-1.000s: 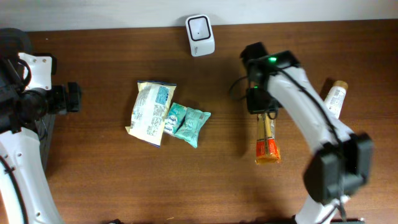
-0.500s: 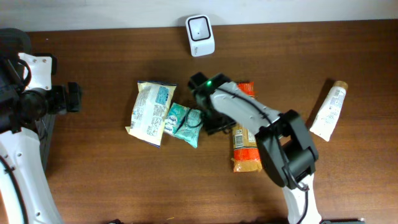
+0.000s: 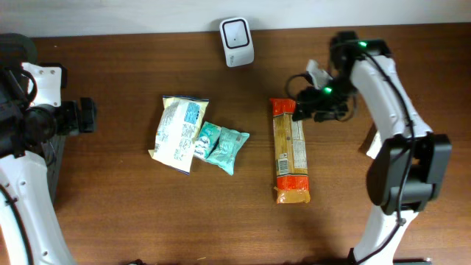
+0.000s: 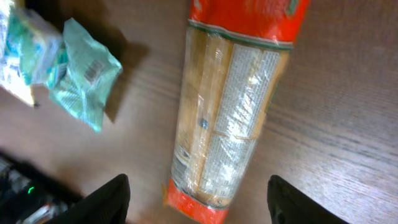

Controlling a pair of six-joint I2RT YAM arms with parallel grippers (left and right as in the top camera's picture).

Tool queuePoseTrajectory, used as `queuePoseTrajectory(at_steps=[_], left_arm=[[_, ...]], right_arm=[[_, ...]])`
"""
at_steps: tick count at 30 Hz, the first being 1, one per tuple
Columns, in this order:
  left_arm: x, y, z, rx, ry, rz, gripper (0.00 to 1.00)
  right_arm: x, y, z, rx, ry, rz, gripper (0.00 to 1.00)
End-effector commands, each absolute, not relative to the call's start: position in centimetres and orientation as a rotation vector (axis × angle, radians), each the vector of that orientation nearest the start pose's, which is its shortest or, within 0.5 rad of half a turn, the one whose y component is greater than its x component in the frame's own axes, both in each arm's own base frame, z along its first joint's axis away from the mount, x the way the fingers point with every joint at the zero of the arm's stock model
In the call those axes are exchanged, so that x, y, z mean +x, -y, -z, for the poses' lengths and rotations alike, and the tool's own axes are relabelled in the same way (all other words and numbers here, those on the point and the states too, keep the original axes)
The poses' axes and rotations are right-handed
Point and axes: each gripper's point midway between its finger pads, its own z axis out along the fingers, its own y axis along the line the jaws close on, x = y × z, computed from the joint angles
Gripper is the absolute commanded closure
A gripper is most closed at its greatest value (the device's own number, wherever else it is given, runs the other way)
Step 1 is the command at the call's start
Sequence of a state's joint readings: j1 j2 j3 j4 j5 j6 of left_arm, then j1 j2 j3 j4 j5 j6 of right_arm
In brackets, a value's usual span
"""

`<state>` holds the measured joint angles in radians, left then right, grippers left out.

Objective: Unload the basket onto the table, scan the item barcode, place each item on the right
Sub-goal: 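Lift the spaghetti pack and turn it toward the scanner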

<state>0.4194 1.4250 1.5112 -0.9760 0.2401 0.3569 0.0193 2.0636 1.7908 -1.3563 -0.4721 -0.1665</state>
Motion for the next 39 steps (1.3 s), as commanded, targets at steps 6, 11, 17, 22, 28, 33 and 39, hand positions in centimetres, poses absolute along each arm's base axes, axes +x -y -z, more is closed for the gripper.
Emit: queuePoseTrajectory(at_steps=[6,11,17,22,28,33,39], left_arm=[[35.8,-11.3,-27.3,0.053,-2.41,-0.048,0.01],[35.8,-11.3,-27.3,0.053,-2.41,-0.048,0.01],[35.8,-11.3,-27.3,0.053,-2.41,-0.048,0.01],[35.8,-11.3,-27.3,0.053,-2.41,-0.048,0.01],[35.8,-11.3,-27.3,0.053,-2.41,-0.048,0.01],[35.8,-11.3,-27.3,0.053,-2.41,-0.048,0.01],[35.8,-11.3,-27.3,0.053,-2.41,-0.048,0.01]], right_arm=[[35.8,-8.3,-2.6,-0.304,-2.95,-0.991,0.2],[35.7,-9.8,-0.6,-0.325,-2.841,-1.087,0.27],[33.3,-11.8,4.0,-0.342,-2.933,-1.142,0.44],[33.2,-11.9,5.0,-0.239,-2.977,-1.158,0.86],[35.6,-13.1,-1.3,-0.222,-2.905,-1.303,0.96],[37.7,-15.5,-17.7,-0.374,-2.54,-1.514,0.96],[35.4,-16.1,-29.6,-0.497,-2.291,-1.468,0.96]])
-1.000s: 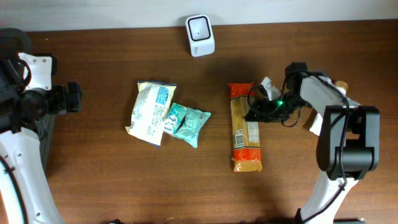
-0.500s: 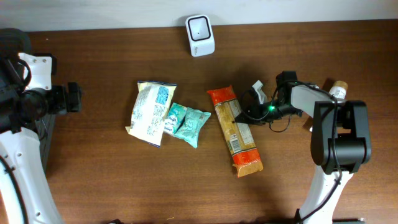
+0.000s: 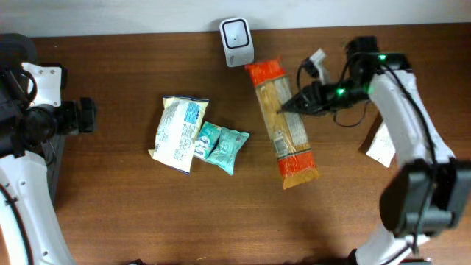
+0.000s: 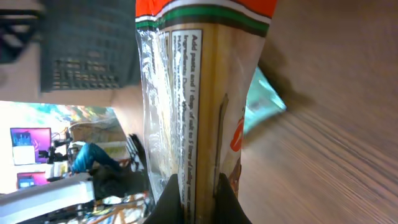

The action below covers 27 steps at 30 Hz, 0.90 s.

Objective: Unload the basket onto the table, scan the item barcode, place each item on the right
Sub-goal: 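Lift the spaghetti pack and turn it toward the scanner, then hold the spaghetti pack barcode in front of the scanner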

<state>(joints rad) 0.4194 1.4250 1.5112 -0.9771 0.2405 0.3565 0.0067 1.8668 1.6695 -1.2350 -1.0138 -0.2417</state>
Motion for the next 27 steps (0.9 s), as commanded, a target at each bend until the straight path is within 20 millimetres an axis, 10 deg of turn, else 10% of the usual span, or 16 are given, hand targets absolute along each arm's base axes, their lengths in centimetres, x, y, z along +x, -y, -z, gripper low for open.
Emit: queuePoseTrajectory(at_steps=[1,3,12,21,27], left_arm=[[35.8,-11.3,-27.3,0.053,-2.41,-0.048,0.01],[35.8,-11.3,-27.3,0.053,-2.41,-0.048,0.01],[35.8,-11.3,-27.3,0.053,-2.41,-0.048,0.01],[35.8,-11.3,-27.3,0.053,-2.409,-0.048,0.01],[35.8,-11.3,-27.3,0.053,-2.41,-0.048,0.01]], right_arm=[[34.8,-16.1,-30.8,-0.514,-2.264,-1.45,0.96],[33.9,-15.9,-32.5,-0.524,-2.242,-1.409,0.96],[38.6,-16.1,-27.3,-0.377,-2.491,-0.589,0.96],[48.8,-22.6,-29.0,-0.823,-1.934,0.231,0.96],[55.9,-25.3,-30.1,-0.82,-1.6,0.424,0.96]])
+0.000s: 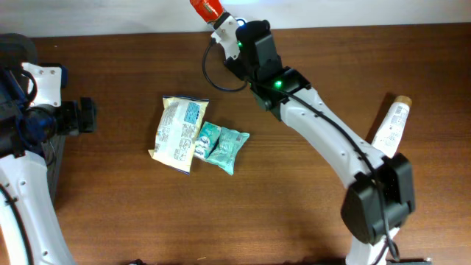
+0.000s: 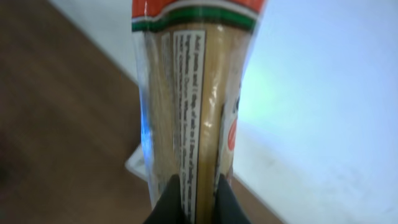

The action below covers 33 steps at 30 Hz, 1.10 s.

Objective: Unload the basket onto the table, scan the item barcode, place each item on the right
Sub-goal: 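Hold the spaghetti pack barcode in front of the scanner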

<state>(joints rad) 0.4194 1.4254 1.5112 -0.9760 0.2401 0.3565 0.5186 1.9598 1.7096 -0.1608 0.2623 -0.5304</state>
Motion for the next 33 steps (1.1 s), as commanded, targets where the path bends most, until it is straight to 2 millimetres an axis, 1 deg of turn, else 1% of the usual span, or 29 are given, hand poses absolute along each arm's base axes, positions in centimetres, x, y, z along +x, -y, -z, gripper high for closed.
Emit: queuePoseTrajectory(at_steps=[1,3,4,5,6,7,9,10,12,15,18,21,26,28,29,31,33], left_arm=[[35.8,-11.3,-27.3,0.053,-2.41,-0.048,0.01],[35.8,-11.3,-27.3,0.053,-2.409,-0.048,0.01],[35.8,-11.3,-27.3,0.053,-2.41,-0.048,0.01],[35.8,-11.3,-27.3,0.053,-2.41,-0.048,0.01],[35.8,-11.3,-27.3,0.053,-2.41,-0.048,0.01],[35.8,-11.3,-27.3,0.053,-2.41,-0.048,0.01],[35.8,-11.3,-27.3,0.053,-2.41,-0.048,0.01],[35.8,-11.3,-27.3,0.053,-2.41,-0.048,0.01],[35.8,-11.3,-27.3,0.053,-2.41,-0.048,0.01],[35.8,-11.3,-27.3,0.053,-2.41,-0.048,0.01],[35.8,-11.3,-27.3,0.053,-2.41,-0.048,0.01],[35.8,-11.3,-27.3,0.053,-2.41,-0.048,0.01],[35.8,-11.3,-27.3,0.053,-2.41,-0.048,0.01],[35.8,-11.3,-27.3,0.053,-2.41,-0.048,0.01],[35.8,-11.3,-27.3,0.053,-2.41,-0.048,0.01],[35.8,-11.3,-27.3,0.053,-2.41,-0.048,0.01],[35.8,-11.3,-27.3,0.053,-2.41,-0.048,0.01]], right_arm=[[56.7,-25.8,-30.0,-0.825,-1.55,0.45,0.96],[58.4,-26.8,-29.9,-0.852,-1.413,0.547,0.96],[59.2,-27.2,-29.5,-0.855,-1.347,0.593,0.96],[60.0,-27.8,-28.9,-0.846,-1.268,0.641,0.96],[60.4,-28.0,-28.2,-0.853,-1.23,0.674,0.96],[60.8,-28.4,-27.1,-0.878,-1.195,0.708,0.96],[61.1,-29.4,-24.9,-0.932,-1.158,0.706,0.96],[61.1,-29.8,-24.5,-0.941,-1.145,0.692,0.96],[61.0,-30.3,-25.0,-0.922,-1.1,0.676,0.96],[60.9,-30.2,-25.9,-0.895,-1.067,0.678,0.96],[61.0,-29.9,-25.9,-0.894,-1.068,0.679,0.96],[60.9,-30.3,-25.9,-0.908,-1.052,0.663,0.96],[60.8,-30.4,-25.9,-0.91,-1.051,0.662,0.96],[60.8,-30.4,-26.0,-0.928,-1.037,0.691,0.96],[60.7,-30.3,-26.6,-0.924,-1.031,0.698,0.96],[60.3,-30.0,-28.4,-0.918,-1.03,0.7,0.96],[59.9,-29.5,-29.9,-0.927,-1.081,0.684,0.96]])
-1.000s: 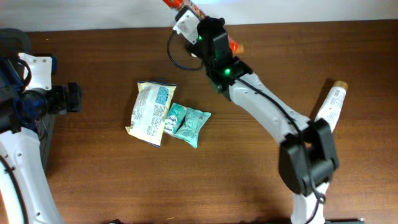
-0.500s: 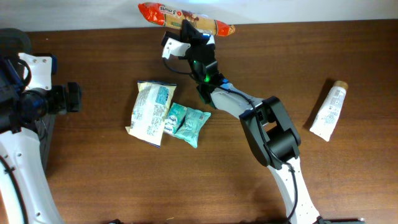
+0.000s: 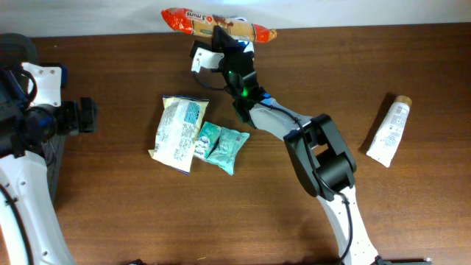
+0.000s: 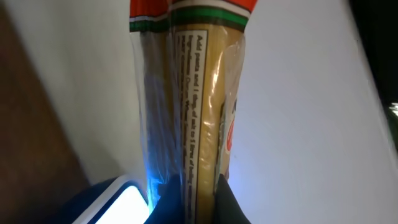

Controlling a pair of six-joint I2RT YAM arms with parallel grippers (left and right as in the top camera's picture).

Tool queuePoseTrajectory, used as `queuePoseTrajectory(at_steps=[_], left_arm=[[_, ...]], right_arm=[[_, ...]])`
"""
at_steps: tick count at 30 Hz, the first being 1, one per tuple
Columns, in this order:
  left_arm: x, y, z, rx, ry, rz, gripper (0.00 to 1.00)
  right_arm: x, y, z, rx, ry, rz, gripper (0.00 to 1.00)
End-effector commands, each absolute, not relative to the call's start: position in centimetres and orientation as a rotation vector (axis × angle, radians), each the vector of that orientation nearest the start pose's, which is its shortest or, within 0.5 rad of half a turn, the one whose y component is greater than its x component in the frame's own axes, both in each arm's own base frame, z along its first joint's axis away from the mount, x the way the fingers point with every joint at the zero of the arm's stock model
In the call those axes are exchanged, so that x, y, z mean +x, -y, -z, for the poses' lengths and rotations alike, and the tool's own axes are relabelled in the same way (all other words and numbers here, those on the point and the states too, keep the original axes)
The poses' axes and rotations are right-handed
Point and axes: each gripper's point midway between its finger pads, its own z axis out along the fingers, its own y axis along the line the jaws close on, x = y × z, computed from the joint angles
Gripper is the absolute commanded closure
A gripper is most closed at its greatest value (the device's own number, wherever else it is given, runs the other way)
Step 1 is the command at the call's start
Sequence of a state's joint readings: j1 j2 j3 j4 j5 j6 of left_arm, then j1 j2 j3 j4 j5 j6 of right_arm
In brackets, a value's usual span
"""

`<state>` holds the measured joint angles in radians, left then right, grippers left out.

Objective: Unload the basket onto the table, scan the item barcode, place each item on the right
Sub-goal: 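Hold the spaghetti pack barcode in front of the scanner, then set the spaghetti pack down on the right side of the table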

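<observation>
A long spaghetti pack (image 3: 217, 24) with orange-red ends is held off the table at the back edge, lying crosswise in the overhead view. My right gripper (image 3: 223, 40) is shut on its middle. In the right wrist view the pack (image 4: 193, 87) runs straight up from the right gripper (image 4: 195, 186), printed label facing the camera. A white scanner (image 4: 121, 204) glows blue-white just below and left of the pack; in the overhead view it is hidden under the arm. My left gripper (image 3: 82, 116) rests at the far left edge, away from everything.
A pale chip bag (image 3: 177, 132) and teal packets (image 3: 223, 146) lie left of centre on the brown table (image 3: 294, 221). A white tube (image 3: 388, 129) lies at the right. A white wall runs along the back edge.
The right gripper has turned the spaghetti pack from pointing up past the back edge to lying crosswise over the scanner. The scanner's blue-white glow now shows beside the pack.
The spaghetti pack lay on the table right of centre with my right gripper open beside it. Then the gripper was shut on it, near the scanner. Then the pack was raised at the back edge, and now it is held crosswise over the glowing scanner.
</observation>
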<state>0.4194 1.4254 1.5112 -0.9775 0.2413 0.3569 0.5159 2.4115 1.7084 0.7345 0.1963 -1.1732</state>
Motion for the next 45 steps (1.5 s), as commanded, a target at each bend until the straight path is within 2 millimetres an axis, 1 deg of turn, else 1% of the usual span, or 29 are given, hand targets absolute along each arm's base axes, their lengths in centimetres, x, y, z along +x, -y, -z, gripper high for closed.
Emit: queuePoseTrajectory(at_steps=[1,3,5,7,8,9,10,11,13,14,15,17,18,20,21,23,25,28,30,32,33,35,36,37,38,39,41,44,45], left_arm=[[35.8,-11.3,-27.3,0.053,-2.41,-0.048,0.01],[35.8,-11.3,-27.3,0.053,-2.41,-0.048,0.01],[35.8,-11.3,-27.3,0.053,-2.41,-0.048,0.01],[35.8,-11.3,-27.3,0.053,-2.41,-0.048,0.01],[35.8,-11.3,-27.3,0.053,-2.41,-0.048,0.01],[35.8,-11.3,-27.3,0.053,-2.41,-0.048,0.01],[35.8,-11.3,-27.3,0.053,-2.41,-0.048,0.01],[35.8,-11.3,-27.3,0.053,-2.41,-0.048,0.01],[35.8,-11.3,-27.3,0.053,-2.41,-0.048,0.01],[35.8,-11.3,-27.3,0.053,-2.41,-0.048,0.01],[35.8,-11.3,-27.3,0.053,-2.41,-0.048,0.01],[35.8,-11.3,-27.3,0.053,-2.41,-0.048,0.01],[35.8,-11.3,-27.3,0.053,-2.41,-0.048,0.01],[35.8,-11.3,-27.3,0.053,-2.41,-0.048,0.01],[35.8,-11.3,-27.3,0.053,-2.41,-0.048,0.01],[35.8,-11.3,-27.3,0.053,-2.41,-0.048,0.01],[35.8,-11.3,-27.3,0.053,-2.41,-0.048,0.01],[35.8,-11.3,-27.3,0.053,-2.41,-0.048,0.01],[35.8,-11.3,-27.3,0.053,-2.41,-0.048,0.01],[35.8,-11.3,-27.3,0.053,-2.41,-0.048,0.01],[35.8,-11.3,-27.3,0.053,-2.41,-0.048,0.01],[35.8,-11.3,-27.3,0.053,-2.41,-0.048,0.01],[35.8,-11.3,-27.3,0.053,-2.41,-0.048,0.01],[35.8,-11.3,-27.3,0.053,-2.41,-0.048,0.01],[35.8,-11.3,-27.3,0.053,-2.41,-0.048,0.01],[35.8,-11.3,-27.3,0.053,-2.41,-0.048,0.01],[35.8,-11.3,-27.3,0.053,-2.41,-0.048,0.01],[35.8,-11.3,-27.3,0.053,-2.41,-0.048,0.01],[35.8,-11.3,-27.3,0.053,-2.41,-0.048,0.01]], right_arm=[[59.6,-29.1,-30.6,-0.919,-1.127,0.658,0.96],[58.4,-27.9,-32.3,-0.911,-1.248,0.586,0.96],[56.9,-27.1,-33.3,-0.893,-1.354,0.494,0.96],[53.5,-25.9,-34.2,-0.836,-1.549,0.276,0.96],[52.4,-25.6,-34.1,-0.824,-1.608,0.198,0.96],[50.2,-24.9,-34.0,-0.782,-1.718,0.058,0.96],[49.2,-24.2,-33.8,-0.726,-1.794,-0.017,0.96],[47.4,-22.3,-32.9,-0.587,-1.95,-0.106,0.96],[45.0,-18.9,-30.7,-0.43,-2.158,-0.149,0.96],[43.4,-16.1,-28.3,-0.316,-2.32,-0.139,0.96],[42.2,-13.9,-26.5,-0.218,-2.436,-0.122,0.96],[40.8,-11.0,-24.2,-0.105,-2.574,-0.081,0.96],[40.1,-8.9,-22.9,-0.046,-2.646,-0.046,0.96],[39.6,-6.2,-21.2,0.034,-2.714,-0.006,0.96],[39.5,-4.2,-20.0,0.099,-2.748,0.017,0.96],[38.9,0.5,-16.4,0.315,-2.828,0.113,0.96],[38.7,3.2,-14.6,0.447,-2.845,0.218,0.96],[39.0,6.2,-11.2,0.547,-2.903,0.263,0.96],[39.7,7.5,-9.5,0.518,-2.924,0.272,0.96],[40.4,8.7,-8.8,0.477,-2.919,0.277,0.96],[41.2,8.7,-8.7,0.39,-2.912,0.224,0.96],[42.6,7.5,-8.7,0.213,-2.891,0.07,0.95],[43.0,7.6,-8.8,0.207,-2.873,0.053,0.93],[43.0,8.3,-8.9,0.23,-2.867,0.083,0.87],[42.8,9.7,-9.0,0.353,-2.848,0.163,0.59],[42.8,10.7,-9.4,0.444,-2.827,0.187,0.4],[43.1,10.8,-11.0,0.481,-2.811,0.142,0.28],[43.9,9.1,-15.0,0.443,-2.784,0.028,0.28],[44.2,7.3,-16.7,0.405,-2.779,-0.069,0.28]])
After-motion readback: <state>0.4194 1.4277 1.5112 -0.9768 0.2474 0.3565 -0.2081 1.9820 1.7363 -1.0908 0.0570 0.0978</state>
